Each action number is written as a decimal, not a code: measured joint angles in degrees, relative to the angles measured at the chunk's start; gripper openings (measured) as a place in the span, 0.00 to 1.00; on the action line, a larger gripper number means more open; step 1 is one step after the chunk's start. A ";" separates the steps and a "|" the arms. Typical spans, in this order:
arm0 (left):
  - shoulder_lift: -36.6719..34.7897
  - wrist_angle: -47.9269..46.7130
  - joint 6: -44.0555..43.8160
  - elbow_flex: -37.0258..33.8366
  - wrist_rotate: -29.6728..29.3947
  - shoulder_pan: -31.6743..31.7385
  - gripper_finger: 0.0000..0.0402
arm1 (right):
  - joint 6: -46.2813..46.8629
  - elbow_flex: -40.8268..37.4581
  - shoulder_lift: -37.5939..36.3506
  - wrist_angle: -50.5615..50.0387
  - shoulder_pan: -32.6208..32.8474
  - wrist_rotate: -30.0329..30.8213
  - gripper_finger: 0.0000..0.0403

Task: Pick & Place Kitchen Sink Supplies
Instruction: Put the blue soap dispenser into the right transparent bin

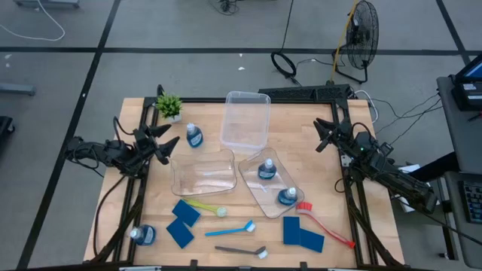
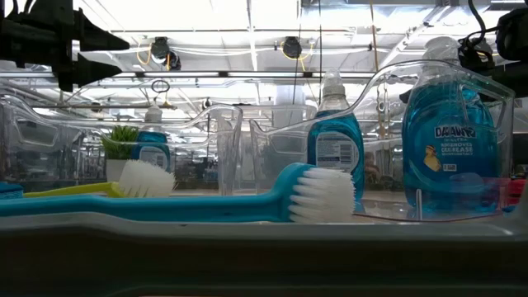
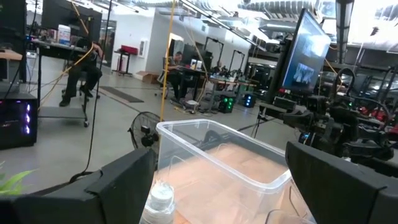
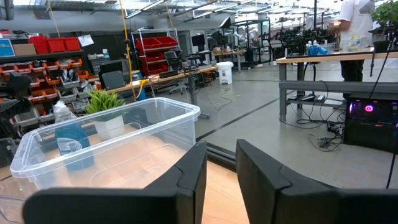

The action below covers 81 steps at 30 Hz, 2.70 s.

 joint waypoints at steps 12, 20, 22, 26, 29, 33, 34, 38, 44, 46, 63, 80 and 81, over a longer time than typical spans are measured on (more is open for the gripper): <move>16.19 -21.98 -11.06 19.09 1.57 0.02 0.90 | 0.00 -0.01 -0.02 0.00 0.00 0.00 0.18; 40.39 -48.85 -22.67 38.88 1.21 4.79 0.90 | 0.00 -0.01 -0.01 -0.02 -0.01 -0.01 0.18; 44.75 -53.65 -26.40 41.94 3.55 7.84 0.90 | 0.00 -0.01 -0.02 0.00 0.00 -0.01 0.18; 50.13 -58.63 -30.90 43.74 10.79 14.12 0.90 | 0.00 -0.02 0.00 0.00 0.00 0.00 0.18; 52.91 -60.31 -32.90 42.72 11.51 17.58 0.90 | 0.00 -0.02 0.00 0.00 0.00 0.00 0.18; 54.99 -59.51 -33.64 41.02 11.92 20.81 0.90 | 0.00 -0.01 -0.02 0.00 -0.02 0.00 0.18; 55.31 -59.40 -33.32 40.63 11.97 21.40 0.90 | 0.00 0.00 -0.02 0.00 0.00 0.00 0.18; 56.15 -58.99 -33.70 38.99 15.06 23.80 0.90 | 0.00 -0.02 0.00 0.00 0.00 0.00 0.18; 57.70 -48.64 -34.03 32.98 20.80 24.77 0.90 | 0.00 -0.02 0.00 0.00 0.00 0.00 0.18; 58.41 -44.47 -33.04 31.04 21.13 24.79 0.90 | 0.00 -0.02 0.00 0.00 0.00 0.00 0.18; 63.59 -27.88 -24.35 26.82 16.51 24.79 0.90 | 0.00 -0.01 0.00 0.00 -0.01 0.00 0.18; 63.30 -27.60 -22.95 26.84 14.44 24.79 0.87 | 0.00 -0.02 0.00 0.00 -0.01 0.00 0.18; 63.30 -27.60 -23.00 26.84 14.44 24.79 0.85 | 0.00 -0.01 0.00 0.00 -0.02 0.00 0.18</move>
